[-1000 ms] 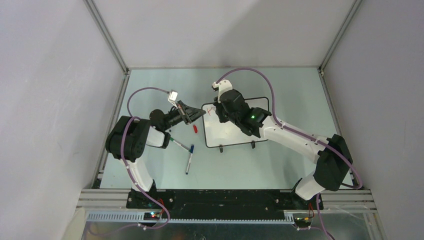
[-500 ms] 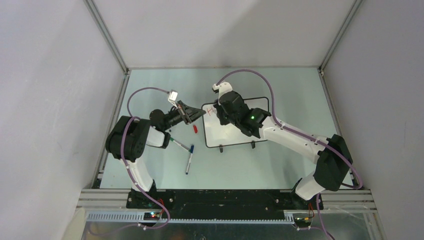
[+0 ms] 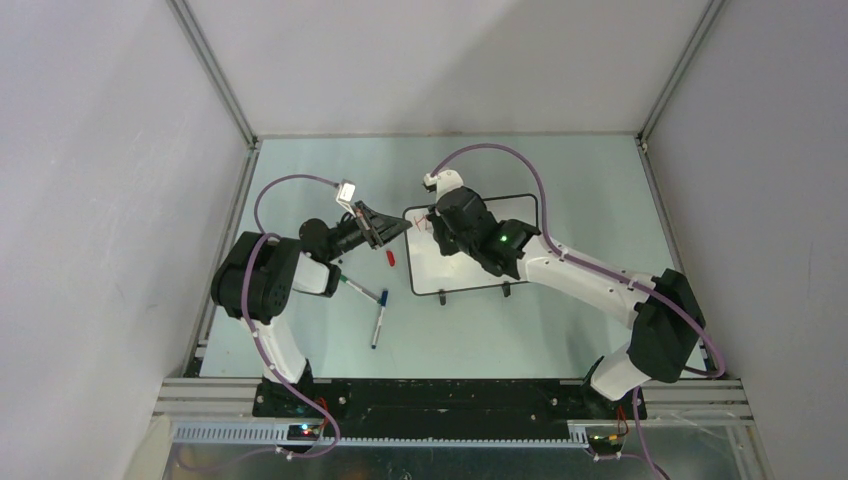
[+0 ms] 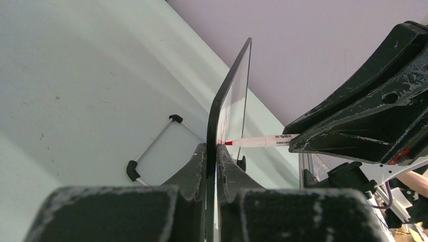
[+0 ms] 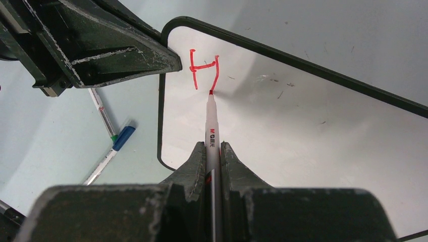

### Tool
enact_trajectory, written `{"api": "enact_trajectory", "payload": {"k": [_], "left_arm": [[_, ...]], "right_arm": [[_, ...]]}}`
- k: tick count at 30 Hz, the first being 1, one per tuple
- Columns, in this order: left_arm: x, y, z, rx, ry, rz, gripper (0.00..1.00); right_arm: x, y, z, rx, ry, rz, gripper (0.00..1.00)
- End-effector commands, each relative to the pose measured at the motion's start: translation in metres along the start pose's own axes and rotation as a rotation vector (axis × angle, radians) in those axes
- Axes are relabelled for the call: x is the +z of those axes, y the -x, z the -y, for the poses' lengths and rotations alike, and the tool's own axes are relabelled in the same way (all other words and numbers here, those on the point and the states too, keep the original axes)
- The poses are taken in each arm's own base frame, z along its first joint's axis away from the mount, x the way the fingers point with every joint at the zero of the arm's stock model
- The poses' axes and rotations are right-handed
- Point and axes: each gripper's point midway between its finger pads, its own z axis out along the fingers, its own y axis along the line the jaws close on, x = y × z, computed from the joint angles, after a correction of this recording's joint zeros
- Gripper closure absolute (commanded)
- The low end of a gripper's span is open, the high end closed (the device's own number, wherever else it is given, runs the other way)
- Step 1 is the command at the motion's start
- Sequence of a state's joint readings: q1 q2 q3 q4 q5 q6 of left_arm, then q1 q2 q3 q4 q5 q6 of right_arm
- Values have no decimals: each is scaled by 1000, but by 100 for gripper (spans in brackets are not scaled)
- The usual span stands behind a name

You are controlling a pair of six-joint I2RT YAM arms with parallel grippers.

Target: Write a sentence on the whiteboard

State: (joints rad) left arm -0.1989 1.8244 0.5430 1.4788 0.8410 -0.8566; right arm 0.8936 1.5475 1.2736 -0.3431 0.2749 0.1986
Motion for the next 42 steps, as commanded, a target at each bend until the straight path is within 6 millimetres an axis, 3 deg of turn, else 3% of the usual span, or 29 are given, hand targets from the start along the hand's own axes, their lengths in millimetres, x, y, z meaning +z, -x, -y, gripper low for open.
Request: {"api": "enact_trajectory", "payload": {"k": [1,8,42], "left_arm": [[6,12,12,79,-50,27,100],[5,12,12,79,-49,27,100],[6,11,13,89,-51,28,100]], "right_arm": [[-17,18,1,19,9,60,100],[-36,39,6,20,8,130,100],[-11,26,8,9,-20,114,100]]}}
